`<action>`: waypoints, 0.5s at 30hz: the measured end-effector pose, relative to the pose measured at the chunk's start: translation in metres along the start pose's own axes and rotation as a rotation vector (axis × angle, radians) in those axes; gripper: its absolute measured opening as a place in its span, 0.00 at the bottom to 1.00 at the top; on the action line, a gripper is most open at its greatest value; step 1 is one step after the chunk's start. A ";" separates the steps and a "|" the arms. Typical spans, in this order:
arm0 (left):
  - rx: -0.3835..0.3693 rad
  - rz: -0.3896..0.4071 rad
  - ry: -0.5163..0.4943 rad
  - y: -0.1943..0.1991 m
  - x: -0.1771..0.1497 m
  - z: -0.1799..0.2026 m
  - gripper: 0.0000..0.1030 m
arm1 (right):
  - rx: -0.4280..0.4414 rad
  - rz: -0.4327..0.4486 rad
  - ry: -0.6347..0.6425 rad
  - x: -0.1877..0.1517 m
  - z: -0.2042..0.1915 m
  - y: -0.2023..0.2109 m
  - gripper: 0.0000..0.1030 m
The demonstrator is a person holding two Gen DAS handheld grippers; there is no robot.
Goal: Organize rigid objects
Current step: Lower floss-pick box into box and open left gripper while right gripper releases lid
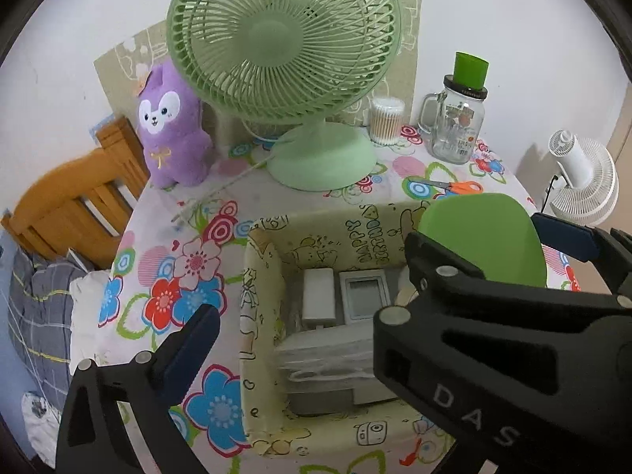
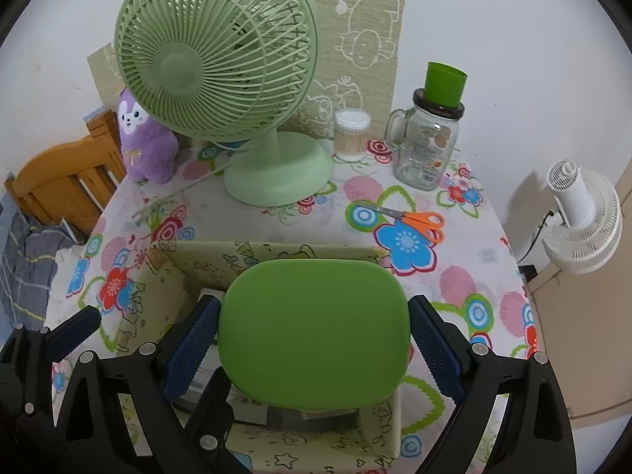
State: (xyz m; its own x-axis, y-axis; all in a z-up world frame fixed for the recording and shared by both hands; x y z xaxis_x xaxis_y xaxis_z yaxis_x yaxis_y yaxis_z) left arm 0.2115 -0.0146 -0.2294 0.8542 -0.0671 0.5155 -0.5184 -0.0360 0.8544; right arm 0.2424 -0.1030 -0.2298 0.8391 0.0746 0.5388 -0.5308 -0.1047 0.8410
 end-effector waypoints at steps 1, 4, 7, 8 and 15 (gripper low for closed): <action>-0.001 -0.006 0.004 -0.001 0.000 -0.002 1.00 | 0.004 -0.003 -0.001 0.000 -0.002 -0.001 0.92; 0.003 -0.017 0.012 -0.004 -0.001 -0.007 1.00 | 0.018 -0.008 -0.005 0.000 -0.005 -0.003 0.92; -0.008 -0.043 0.015 -0.010 -0.002 -0.009 1.00 | 0.022 -0.020 -0.006 -0.002 -0.008 -0.009 0.92; -0.010 -0.053 0.015 -0.013 -0.002 -0.010 1.00 | 0.022 -0.025 -0.008 -0.002 -0.008 -0.012 0.92; -0.012 -0.078 0.005 -0.022 -0.002 -0.005 1.00 | 0.001 -0.030 -0.028 -0.002 -0.006 -0.026 0.92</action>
State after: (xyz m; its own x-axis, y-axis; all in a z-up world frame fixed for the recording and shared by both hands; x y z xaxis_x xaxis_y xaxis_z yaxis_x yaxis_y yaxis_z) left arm 0.2217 -0.0083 -0.2489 0.8923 -0.0597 0.4474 -0.4496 -0.0289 0.8928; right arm 0.2540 -0.0941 -0.2528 0.8575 0.0497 0.5120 -0.5055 -0.1038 0.8566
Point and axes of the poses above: each gripper's, at about its wrist camera, not at the fingertips, and y roughly against the way its jaws point, z to its right, x to its top, the point moved 3 cm from there along -y, roughly the way its jaws point, and after that the axes turned 4 degrees about -z, right-handed, at the moved point
